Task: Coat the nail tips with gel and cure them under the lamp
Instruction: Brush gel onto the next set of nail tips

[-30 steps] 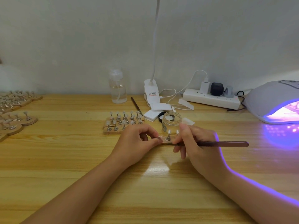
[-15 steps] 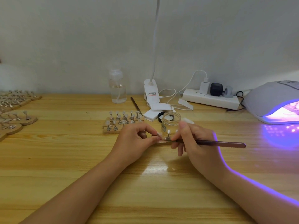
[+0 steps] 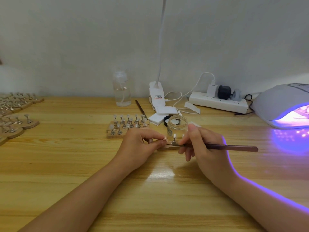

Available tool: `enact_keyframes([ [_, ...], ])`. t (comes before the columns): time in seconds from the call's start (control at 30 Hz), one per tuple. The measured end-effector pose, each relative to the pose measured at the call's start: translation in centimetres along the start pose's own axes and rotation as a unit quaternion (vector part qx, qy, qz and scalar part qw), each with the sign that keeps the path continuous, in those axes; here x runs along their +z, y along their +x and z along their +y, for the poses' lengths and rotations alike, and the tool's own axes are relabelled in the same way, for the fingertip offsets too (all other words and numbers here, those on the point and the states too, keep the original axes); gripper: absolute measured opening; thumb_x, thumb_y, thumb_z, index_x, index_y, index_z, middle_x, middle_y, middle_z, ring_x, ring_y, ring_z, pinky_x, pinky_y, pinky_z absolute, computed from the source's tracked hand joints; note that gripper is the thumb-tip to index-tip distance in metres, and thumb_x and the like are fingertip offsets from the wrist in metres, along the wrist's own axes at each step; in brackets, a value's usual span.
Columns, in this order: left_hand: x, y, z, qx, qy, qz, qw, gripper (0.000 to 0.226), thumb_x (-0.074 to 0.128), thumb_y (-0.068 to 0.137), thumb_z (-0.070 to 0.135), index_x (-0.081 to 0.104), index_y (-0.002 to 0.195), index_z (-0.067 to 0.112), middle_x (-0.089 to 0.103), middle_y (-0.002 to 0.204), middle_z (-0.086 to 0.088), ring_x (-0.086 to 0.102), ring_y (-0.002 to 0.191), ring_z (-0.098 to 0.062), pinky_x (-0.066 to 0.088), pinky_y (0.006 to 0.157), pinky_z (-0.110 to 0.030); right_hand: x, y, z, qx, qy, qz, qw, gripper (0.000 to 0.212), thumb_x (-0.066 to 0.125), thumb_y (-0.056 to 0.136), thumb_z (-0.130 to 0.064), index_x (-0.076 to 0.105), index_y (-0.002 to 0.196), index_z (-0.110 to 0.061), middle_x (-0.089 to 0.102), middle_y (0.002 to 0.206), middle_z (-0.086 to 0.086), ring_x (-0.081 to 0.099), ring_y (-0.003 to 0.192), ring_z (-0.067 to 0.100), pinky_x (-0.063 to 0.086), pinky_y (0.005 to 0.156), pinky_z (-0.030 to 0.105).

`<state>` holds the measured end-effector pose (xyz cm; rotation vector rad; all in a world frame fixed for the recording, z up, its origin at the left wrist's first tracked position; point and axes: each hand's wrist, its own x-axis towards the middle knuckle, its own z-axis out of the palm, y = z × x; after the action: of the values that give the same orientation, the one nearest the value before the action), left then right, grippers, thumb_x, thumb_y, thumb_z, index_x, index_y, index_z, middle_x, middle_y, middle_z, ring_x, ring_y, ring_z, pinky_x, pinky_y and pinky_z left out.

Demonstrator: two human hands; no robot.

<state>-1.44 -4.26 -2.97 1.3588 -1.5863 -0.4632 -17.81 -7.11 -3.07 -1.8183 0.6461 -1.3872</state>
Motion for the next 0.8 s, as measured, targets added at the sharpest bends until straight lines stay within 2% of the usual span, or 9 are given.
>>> enact_keyframes([
  [0.17, -0.01, 0.04, -0.09, 0.002, -0.009, 0.0, 1.0, 0.016, 0.072, 0.072, 0.004, 0.073, 0.085, 0.013, 0.07, 0.078, -0.01, 0.053, 0.067, -0.028, 0.033, 0.056, -0.006, 0.11, 0.15, 0.02, -0.037, -0.012, 0.013, 0.999, 0.036, 0.042, 0.094, -0.022, 0.063, 0.068, -0.01, 0.062, 0.057, 0.006, 0.056, 0.045, 0.01, 0.042, 0.048, 0.012],
  [0.23, 0.0, -0.01, -0.1, 0.005, -0.015, -0.005, 1.0, 0.016, 0.072, 0.072, 0.004, 0.073, 0.086, 0.011, 0.07, 0.077, -0.006, 0.055, 0.069, -0.03, 0.033, 0.056, -0.006, 0.12, 0.18, 0.14, -0.035, -0.018, 0.008, 0.999, 0.036, 0.041, 0.093, -0.024, 0.063, 0.07, -0.008, 0.063, 0.058, 0.005, 0.058, 0.047, 0.009, 0.042, 0.05, 0.011],
  [0.37, 0.1, -0.07, 0.08, 0.002, -0.029, -0.011, 1.0, 0.017, 0.071, 0.073, 0.003, 0.073, 0.088, 0.011, 0.07, 0.076, -0.002, 0.054, 0.067, -0.017, 0.035, 0.058, -0.008, 0.13, -0.01, 0.22, -0.014, 0.002, 0.014, 1.0, 0.038, 0.042, 0.091, -0.025, 0.062, 0.062, -0.011, 0.063, 0.058, 0.011, 0.056, 0.042, 0.011, 0.045, 0.046, 0.017],
  [0.5, 0.07, -0.05, -0.05, -0.001, -0.019, -0.013, 1.0, 0.016, 0.071, 0.074, 0.003, 0.073, 0.087, 0.011, 0.07, 0.077, -0.001, 0.051, 0.066, -0.018, 0.034, 0.058, -0.007, 0.27, 0.27, 0.24, -0.03, -0.026, 0.012, 0.999, 0.036, 0.042, 0.094, -0.025, 0.063, 0.069, -0.01, 0.063, 0.059, 0.004, 0.06, 0.05, 0.009, 0.045, 0.051, 0.013],
  [0.63, 0.07, -0.15, 0.12, -0.004, -0.019, -0.013, 1.0, 0.017, 0.07, 0.074, 0.002, 0.073, 0.088, 0.011, 0.067, 0.077, 0.0, 0.049, 0.061, 0.002, 0.034, 0.058, -0.005, 0.15, -0.08, 0.08, 0.0, 0.0, 0.008, 1.0, 0.042, 0.044, 0.092, -0.027, 0.063, 0.061, -0.008, 0.061, 0.056, 0.012, 0.055, 0.04, 0.016, 0.045, 0.043, 0.022],
  [0.73, 0.09, -0.21, 0.29, -0.004, -0.015, -0.016, 1.0, 0.015, 0.07, 0.075, 0.002, 0.073, 0.087, 0.009, 0.066, 0.076, -0.002, 0.05, 0.06, 0.009, 0.034, 0.057, -0.003, 0.18, -0.01, 0.05, -0.022, -0.016, 0.014, 1.0, 0.039, 0.042, 0.093, -0.026, 0.062, 0.065, -0.009, 0.062, 0.058, 0.008, 0.056, 0.045, 0.011, 0.044, 0.047, 0.016],
  [0.8, 0.06, -0.21, 0.34, -0.007, -0.012, -0.015, 1.0, 0.015, 0.07, 0.075, 0.003, 0.073, 0.086, 0.012, 0.065, 0.076, -0.002, 0.05, 0.059, 0.008, 0.034, 0.057, -0.003, 0.24, 0.11, 0.01, -0.023, -0.025, 0.004, 0.999, 0.038, 0.042, 0.092, -0.028, 0.063, 0.068, -0.008, 0.062, 0.057, 0.005, 0.058, 0.048, 0.01, 0.044, 0.05, 0.013],
])
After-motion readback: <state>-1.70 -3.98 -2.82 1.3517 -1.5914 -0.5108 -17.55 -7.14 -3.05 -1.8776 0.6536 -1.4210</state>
